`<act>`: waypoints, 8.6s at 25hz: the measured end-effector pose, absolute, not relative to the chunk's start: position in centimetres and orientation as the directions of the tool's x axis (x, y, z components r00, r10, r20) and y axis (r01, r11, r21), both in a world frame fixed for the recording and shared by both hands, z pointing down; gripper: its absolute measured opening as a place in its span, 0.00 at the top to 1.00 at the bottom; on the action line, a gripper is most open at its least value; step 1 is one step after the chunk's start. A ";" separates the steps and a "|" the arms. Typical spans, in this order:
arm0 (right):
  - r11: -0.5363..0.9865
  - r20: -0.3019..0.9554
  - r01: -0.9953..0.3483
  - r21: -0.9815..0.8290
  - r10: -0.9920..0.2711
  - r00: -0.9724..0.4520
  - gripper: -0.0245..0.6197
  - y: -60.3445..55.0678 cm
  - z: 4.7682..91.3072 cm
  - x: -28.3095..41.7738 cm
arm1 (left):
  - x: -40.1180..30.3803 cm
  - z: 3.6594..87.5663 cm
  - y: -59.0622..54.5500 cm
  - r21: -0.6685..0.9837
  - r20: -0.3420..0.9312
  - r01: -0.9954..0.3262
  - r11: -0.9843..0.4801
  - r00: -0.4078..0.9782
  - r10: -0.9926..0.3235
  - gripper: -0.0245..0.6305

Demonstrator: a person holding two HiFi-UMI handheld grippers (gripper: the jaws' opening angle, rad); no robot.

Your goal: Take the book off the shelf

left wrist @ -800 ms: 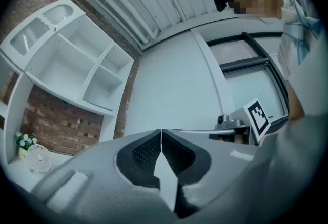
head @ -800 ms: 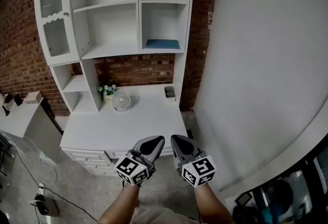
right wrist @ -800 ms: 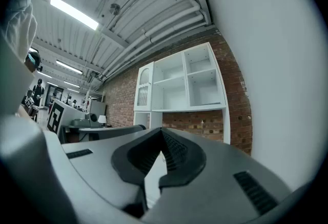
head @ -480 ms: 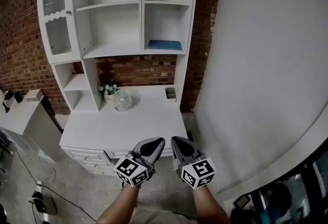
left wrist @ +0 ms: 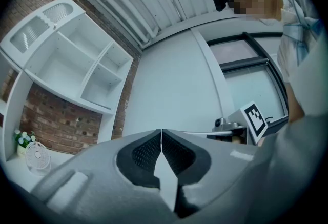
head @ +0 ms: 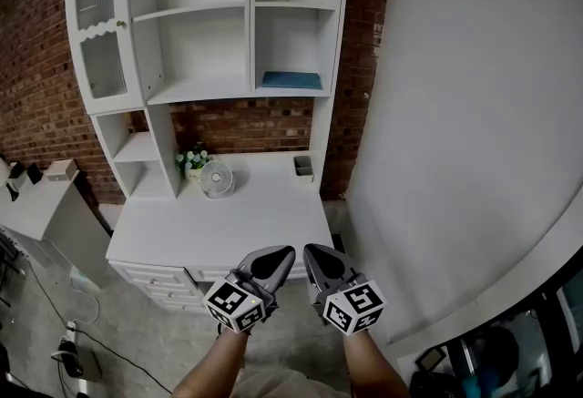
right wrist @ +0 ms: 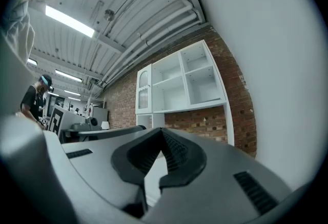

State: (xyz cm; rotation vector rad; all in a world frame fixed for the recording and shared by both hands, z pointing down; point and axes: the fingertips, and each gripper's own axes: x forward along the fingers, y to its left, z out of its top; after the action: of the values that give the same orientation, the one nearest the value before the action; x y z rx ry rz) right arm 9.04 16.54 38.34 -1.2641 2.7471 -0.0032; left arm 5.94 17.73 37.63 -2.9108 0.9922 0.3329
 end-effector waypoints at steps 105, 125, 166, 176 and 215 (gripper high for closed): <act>0.698 -0.093 -0.716 0.006 -0.712 -0.696 0.90 -20.4 34.5 7.6 | 5.3 34.2 -20.3 0.070 -0.182 -0.587 -0.806 0.787 -0.589 0.95; 0.639 0.105 -0.561 0.526 -0.703 -0.703 0.83 -25.0 31.2 7.4 | 5.4 31.7 -25.2 0.025 -0.160 -0.668 -0.744 0.732 -0.662 0.95; 0.308 0.252 -0.057 0.950 -0.859 -0.447 0.83 -36.6 27.1 8.9 | 5.0 31.6 -30.7 0.112 -0.172 -0.637 -0.762 0.743 -0.647 0.95; 0.279 0.251 -0.007 0.960 -0.876 -0.412 0.83 -37.4 26.9 9.6 | 4.8 31.9 -30.9 0.122 -0.171 -0.637 -0.761 0.742 -0.648 0.95; 0.271 0.245 -0.019 0.962 -0.896 -0.371 0.89 -35.9 27.2 9.9 | 5.8 32.3 -29.3 0.116 -0.152 -0.612 -0.782 0.767 -0.623 0.95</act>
State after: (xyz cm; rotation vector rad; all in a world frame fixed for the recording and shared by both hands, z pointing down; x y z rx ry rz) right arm 9.85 -35.91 27.22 -1.5599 3.0002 2.2428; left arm 5.79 -29.28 32.31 -3.0092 1.0531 0.2919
